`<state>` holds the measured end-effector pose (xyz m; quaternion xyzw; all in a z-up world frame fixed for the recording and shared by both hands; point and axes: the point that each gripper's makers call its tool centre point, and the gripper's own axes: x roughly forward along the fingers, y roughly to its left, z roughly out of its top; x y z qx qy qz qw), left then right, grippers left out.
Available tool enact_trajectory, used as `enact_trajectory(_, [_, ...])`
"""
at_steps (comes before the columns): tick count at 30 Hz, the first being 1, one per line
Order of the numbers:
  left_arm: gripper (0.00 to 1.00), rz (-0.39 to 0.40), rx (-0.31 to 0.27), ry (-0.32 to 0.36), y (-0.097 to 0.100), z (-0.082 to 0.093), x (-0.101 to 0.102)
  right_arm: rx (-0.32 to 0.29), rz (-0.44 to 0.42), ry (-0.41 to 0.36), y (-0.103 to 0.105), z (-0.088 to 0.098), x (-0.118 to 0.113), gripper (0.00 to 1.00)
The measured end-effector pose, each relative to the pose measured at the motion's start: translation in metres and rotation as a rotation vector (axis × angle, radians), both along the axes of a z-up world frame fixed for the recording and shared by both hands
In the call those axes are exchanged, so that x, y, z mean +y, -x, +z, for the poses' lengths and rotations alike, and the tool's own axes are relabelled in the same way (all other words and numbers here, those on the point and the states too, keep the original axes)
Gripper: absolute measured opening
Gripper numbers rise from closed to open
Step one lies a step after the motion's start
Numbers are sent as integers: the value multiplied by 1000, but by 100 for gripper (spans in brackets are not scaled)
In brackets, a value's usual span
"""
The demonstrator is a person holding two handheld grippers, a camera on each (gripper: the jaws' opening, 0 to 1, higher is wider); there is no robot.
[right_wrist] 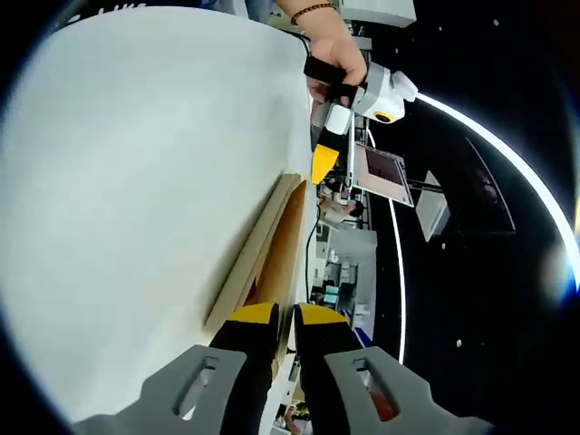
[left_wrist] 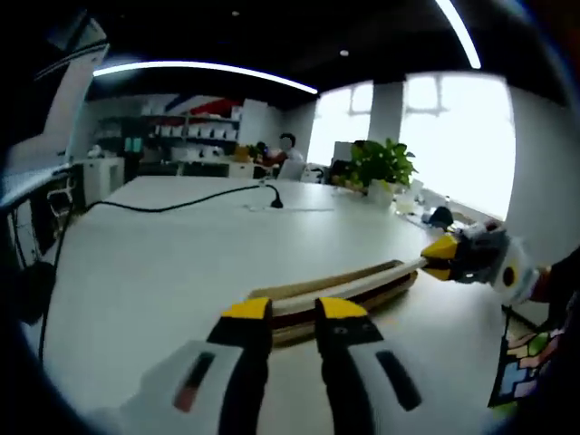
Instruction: Arrange the utensils inside the cutlery case until each visible utensil rests in its matching compartment.
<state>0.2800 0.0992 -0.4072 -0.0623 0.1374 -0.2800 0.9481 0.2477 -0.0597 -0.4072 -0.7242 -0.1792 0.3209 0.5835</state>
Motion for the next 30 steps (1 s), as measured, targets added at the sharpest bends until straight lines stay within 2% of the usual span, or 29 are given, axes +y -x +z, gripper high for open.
enact_trajectory(4, [20,16,-34,24,1,11,-4,52,5,-4,3,-8,-2,8])
enact_trajectory(7, [19,23,-29,-10,-2,-1,-6,93,3,-40,4,-8,-3,15])
enact_trajectory(9, [19,38,-17,-19,-5,-9,-6,100,-18,-54,3,-8,-6,17])
enact_trajectory(13, [18,26,4,-25,-4,-18,-11,180,-68,-141,-4,-9,-16,18])
enact_trajectory(14, [18,34,-15,-38,-5,-16,-10,192,-74,-151,-6,-10,-18,19])
enact_trajectory(17, [17,48,-13,-66,-6,-18,-8,242,-98,-209,-5,-11,-23,24])
enact_trajectory(20, [17,55,-35,-93,-8,-17,-8,293,-132,-279,-5,-9,-31,25])
enact_trajectory(22, [17,56,-36,-92,-8,-17,-10,340,-166,-327,-6,-9,-36,28])
enact_trajectory(25, [16,57,-41,-95,-7,-17,-12,457,-224,-433,-11,-12,-51,31])
enact_trajectory(30, [16,60,-45,-105,-7,-17,-11,650,-274,-644,-6,-10,-64,38])
